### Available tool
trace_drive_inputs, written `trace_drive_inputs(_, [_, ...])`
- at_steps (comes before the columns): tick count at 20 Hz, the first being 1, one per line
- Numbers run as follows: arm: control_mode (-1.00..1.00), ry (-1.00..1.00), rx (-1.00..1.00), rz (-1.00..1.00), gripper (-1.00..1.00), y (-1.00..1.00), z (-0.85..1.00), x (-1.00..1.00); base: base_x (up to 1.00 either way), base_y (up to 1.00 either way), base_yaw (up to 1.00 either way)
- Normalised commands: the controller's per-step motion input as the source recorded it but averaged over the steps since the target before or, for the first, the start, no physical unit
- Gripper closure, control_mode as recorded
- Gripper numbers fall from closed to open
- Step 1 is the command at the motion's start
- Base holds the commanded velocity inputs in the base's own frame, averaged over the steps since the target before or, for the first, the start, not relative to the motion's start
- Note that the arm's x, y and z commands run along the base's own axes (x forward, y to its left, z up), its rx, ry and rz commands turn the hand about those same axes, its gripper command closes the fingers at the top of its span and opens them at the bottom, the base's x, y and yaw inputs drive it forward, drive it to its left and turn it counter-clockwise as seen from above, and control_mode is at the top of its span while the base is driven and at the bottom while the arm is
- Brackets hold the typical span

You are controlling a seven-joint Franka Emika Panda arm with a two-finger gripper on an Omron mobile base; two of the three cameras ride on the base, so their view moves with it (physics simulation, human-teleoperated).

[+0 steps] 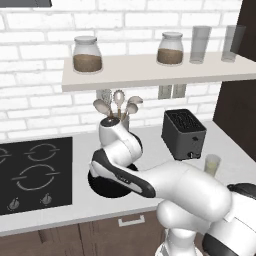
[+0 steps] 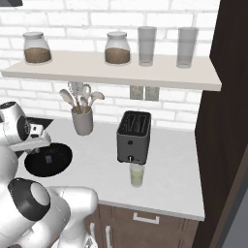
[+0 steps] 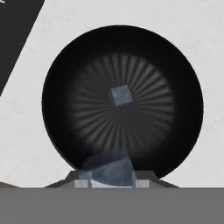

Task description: Grab a lemon wedge from the fridge and one ice cube from the ice bowl, and put them in the glass of lemonade.

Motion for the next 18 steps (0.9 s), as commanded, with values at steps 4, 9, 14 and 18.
trace_drive_inputs(4, [-1.00, -0.07, -0.01, 0.00, 1.00, 0.00, 0.49, 0.00, 0.00, 0.00, 0.00])
trace_drive_inputs(9, [-1.00, -0.05, 0.01, 0.00, 1.00, 0.00, 0.33, -0.02, 0.00, 0.00, 0.00])
trace_drive_inputs(14, [-1.00, -0.01, 0.02, 0.00, 1.00, -0.10, 0.01, -0.29, 0.00, 0.00, 0.00])
trace_drive_inputs(18, [-1.00, 0.00, 0.02, 0.00, 1.00, -0.25, 0.00, -0.21, 0.00, 0.00, 0.00])
